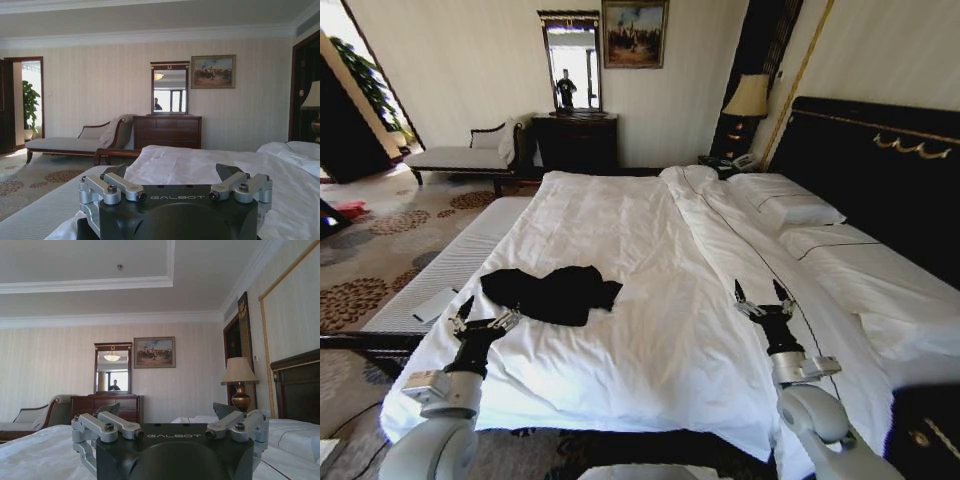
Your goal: Fold the clothes on the bed.
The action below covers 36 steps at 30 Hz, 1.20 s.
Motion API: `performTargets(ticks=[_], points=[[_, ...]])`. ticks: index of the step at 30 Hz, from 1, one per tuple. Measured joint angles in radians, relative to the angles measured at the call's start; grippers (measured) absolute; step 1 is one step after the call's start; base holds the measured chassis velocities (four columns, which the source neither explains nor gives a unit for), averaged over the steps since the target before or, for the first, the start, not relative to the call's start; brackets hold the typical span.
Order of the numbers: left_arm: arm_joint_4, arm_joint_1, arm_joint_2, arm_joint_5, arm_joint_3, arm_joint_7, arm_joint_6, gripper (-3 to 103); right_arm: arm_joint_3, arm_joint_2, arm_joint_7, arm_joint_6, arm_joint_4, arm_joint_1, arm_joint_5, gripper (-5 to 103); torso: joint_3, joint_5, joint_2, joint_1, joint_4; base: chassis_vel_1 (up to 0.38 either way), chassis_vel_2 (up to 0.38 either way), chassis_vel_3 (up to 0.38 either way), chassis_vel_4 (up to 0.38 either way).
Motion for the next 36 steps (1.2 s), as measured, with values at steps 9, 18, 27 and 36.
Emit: performTargets(ticks=[9, 18, 27, 36], points=[[-0.001, -0.006, 0.026, -0.036, -0.028, -0.001, 0.001, 100, -0.008, 0.018, -0.008, 0.007, 0.000, -0.001, -0.006, 100, 0.000, 0.0000, 0.000, 0.000, -0.0001, 0.012, 0.078, -0.008, -0.088], [-0.009, -0.007, 0.022, -0.041, -0.029, -0.002, 0.014, 100, 0.000, 0.012, -0.011, 0.008, 0.016, -0.009, -0.009, 100, 0.000, 0.0000, 0.000, 0.000, -0.0001, 0.011, 0.078, -0.010, -0.070], [-0.016, -0.001, 0.005, -0.031, -0.020, -0.002, 0.017, 100, 0.003, 0.006, -0.013, 0.013, 0.016, -0.010, -0.009, 100, 0.000, 0.0000, 0.000, 0.000, -0.0001, -0.003, 0.085, -0.004, -0.095], [-0.016, 0.004, -0.001, -0.031, -0.028, -0.004, 0.015, 100, -0.003, 0.001, -0.035, 0.021, 0.012, -0.004, -0.010, 100, 0.000, 0.0001, 0.000, 0.000, 0.0000, 0.020, 0.097, -0.030, -0.098]])
